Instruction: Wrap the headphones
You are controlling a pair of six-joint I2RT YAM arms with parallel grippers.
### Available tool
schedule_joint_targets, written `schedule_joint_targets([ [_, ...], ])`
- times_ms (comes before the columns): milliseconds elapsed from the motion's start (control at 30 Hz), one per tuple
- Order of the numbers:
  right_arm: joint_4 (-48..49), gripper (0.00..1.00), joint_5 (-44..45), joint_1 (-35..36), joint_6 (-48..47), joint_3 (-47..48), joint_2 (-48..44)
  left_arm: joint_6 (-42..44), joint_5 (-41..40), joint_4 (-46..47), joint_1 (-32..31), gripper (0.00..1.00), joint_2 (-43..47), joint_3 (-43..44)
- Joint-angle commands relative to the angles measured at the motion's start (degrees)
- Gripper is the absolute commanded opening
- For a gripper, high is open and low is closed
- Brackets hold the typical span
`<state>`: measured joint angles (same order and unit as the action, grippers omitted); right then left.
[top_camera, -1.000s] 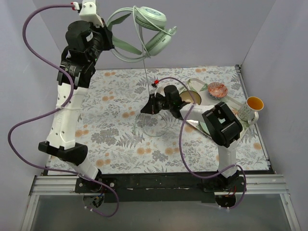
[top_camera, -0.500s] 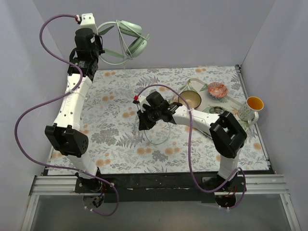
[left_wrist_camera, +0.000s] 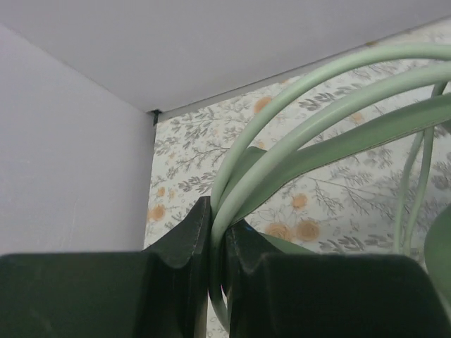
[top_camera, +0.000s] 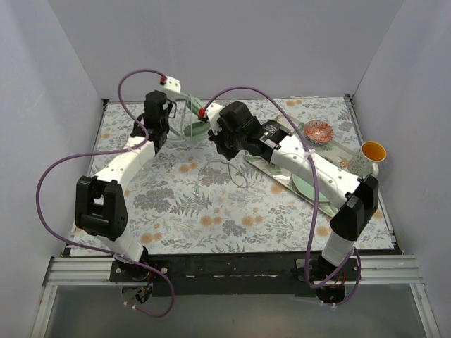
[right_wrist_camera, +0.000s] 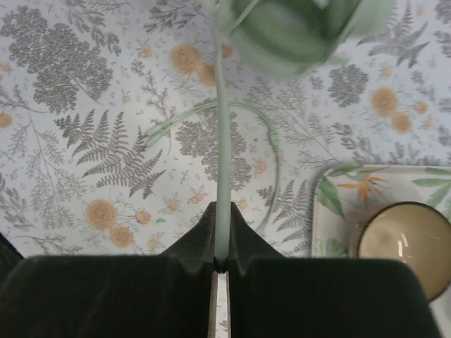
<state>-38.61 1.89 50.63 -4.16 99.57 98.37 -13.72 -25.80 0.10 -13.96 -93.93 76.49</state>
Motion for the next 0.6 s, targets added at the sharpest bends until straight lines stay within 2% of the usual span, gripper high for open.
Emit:
schedule_joint_targets([
  [0,-6.3,0.01,9.7,-1.4,-6.1,8.0,-0.3,11.0,-0.9,14.6,-6.0,0.0,9.0,-8.5],
  [100,-6.9,0.01,12.9,-3.9,-8.5,10.8,0.8,9.5,2.7,9.4,-8.2,0.0,11.8,-10.7],
  [267,-4.4,0.01,11.1,-9.9,-10.9,12.5,1.9,8.7,4.9,0.2,-14.8,0.0,14.5,-12.9],
  [567,0.7,0.01,-1.5,-19.2,-11.4,16.4,3.6,-0.6,16.4,-20.7,-18.5,0.0,15.4,-7.2],
])
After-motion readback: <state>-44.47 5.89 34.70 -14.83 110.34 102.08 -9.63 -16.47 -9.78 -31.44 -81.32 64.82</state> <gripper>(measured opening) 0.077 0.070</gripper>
